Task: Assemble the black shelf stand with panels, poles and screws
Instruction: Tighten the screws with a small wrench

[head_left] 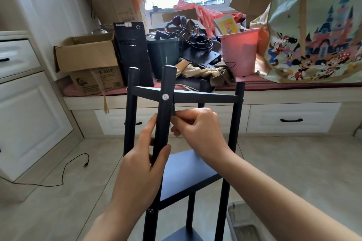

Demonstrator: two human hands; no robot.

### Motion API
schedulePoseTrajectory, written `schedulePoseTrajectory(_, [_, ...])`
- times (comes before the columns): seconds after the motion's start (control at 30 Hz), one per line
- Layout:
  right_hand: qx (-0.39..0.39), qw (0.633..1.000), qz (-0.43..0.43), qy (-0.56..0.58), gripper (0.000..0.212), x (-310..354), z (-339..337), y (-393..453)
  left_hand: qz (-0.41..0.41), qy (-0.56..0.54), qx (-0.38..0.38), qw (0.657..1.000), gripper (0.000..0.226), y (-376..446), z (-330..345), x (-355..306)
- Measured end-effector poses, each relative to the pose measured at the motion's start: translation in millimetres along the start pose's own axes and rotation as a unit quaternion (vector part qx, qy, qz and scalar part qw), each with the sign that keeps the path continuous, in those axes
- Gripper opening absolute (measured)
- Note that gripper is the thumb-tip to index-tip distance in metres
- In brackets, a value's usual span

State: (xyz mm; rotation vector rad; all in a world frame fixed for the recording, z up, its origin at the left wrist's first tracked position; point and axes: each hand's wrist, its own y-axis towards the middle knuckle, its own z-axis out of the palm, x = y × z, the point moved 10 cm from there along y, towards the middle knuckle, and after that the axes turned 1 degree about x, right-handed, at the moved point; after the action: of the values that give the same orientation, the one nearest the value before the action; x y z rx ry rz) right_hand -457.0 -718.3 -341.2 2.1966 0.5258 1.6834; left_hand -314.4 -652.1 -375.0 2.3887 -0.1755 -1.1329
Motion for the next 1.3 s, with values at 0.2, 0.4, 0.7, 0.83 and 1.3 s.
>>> schedulePoseTrajectory(0.2, [-0.013, 1.000, -0.001, 0.020, 0.015, -10.4, 5.2, 7.8, -0.022, 0.020, 0.012, 0.999, 0.042, 18.5, 5.8, -3.1])
schedulePoseTrajectory(0.4, [-0.033, 0.999, -0.021, 0.025, 0.017, -13.0, 15.0, 22.0, -0.043, 0.020, 0.056, 0.997, 0.035, 36.2, 11.2, 2.0])
schedulePoseTrajectory(0.7, [-0.086, 0.990, -0.074, -0.085, 0.012, -11.6, 20.1, 35.4, -0.039, -0.013, 0.052, 0.998, 0.039, 49.9, 5.0, 24.2])
schedulePoseTrajectory(0.83, [-0.078, 0.993, -0.049, -0.079, 0.014, -15.0, 17.6, 37.6, -0.037, -0.024, 0.037, 0.998, 0.043, 51.3, 2.5, 33.2])
schedulePoseTrajectory(1.3, [0.026, 0.995, 0.062, -0.075, 0.015, -15.5, 8.5, 35.4, -0.019, -0.003, 0.032, 0.999, 0.058, 52.2, 2.2, 45.3])
